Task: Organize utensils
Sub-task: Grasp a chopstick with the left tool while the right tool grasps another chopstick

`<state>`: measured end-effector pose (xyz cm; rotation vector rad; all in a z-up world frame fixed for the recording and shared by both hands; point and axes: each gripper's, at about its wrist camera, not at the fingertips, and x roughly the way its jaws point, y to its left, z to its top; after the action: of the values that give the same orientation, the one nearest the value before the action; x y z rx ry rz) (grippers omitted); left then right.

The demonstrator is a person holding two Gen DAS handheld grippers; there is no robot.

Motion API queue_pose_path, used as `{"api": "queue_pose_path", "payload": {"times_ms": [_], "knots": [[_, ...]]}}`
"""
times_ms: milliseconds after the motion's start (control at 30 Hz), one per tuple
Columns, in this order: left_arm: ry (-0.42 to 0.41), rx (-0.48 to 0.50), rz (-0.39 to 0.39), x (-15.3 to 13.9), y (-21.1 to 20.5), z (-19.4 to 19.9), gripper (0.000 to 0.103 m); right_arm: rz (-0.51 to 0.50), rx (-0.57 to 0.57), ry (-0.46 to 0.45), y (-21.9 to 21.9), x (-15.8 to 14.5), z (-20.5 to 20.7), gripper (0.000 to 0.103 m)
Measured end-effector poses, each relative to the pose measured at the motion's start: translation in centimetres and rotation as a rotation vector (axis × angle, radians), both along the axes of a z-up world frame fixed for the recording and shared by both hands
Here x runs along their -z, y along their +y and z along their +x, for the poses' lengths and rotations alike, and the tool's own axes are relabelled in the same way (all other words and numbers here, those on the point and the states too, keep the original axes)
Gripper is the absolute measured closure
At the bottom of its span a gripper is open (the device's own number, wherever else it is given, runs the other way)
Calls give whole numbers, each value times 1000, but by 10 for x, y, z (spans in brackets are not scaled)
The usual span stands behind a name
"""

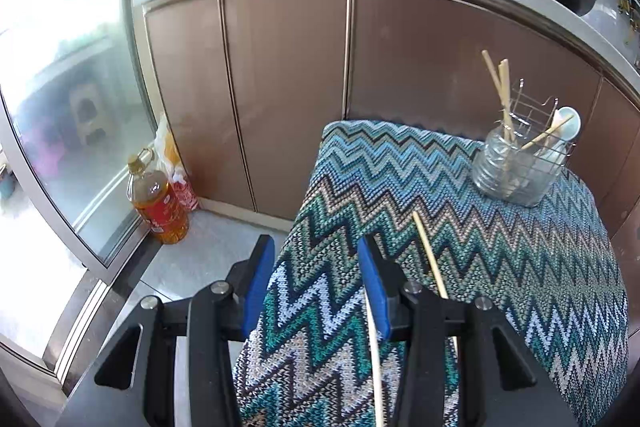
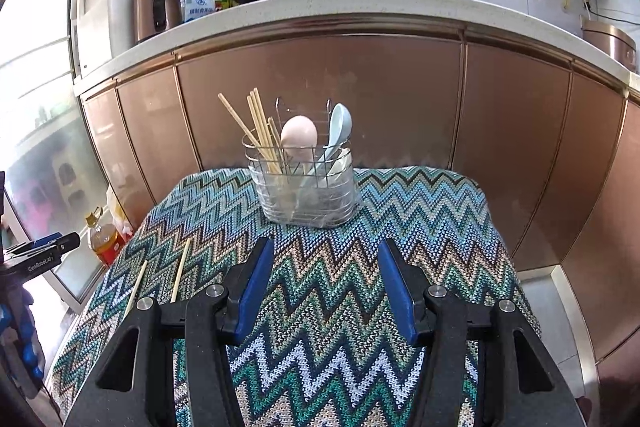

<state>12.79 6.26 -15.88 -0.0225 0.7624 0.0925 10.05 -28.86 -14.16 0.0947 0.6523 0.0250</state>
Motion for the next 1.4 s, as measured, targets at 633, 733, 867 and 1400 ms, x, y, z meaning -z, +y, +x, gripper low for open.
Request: {"api": "queue_pose_path", "payload": {"times_ms": [633,733,867,1400], "knots": [[361,183,-407,41,17,58,62,160,-270,266,43,42,66,53],[401,205,-387,49,12,65,62,170,-339,321,60,47,80,54],[450,234,-336,62,2,72,63,152,-406,365,80,50,99,60],[561,252,-291,103,-6,107,91,152,-556,520,150,83,157,72]]}}
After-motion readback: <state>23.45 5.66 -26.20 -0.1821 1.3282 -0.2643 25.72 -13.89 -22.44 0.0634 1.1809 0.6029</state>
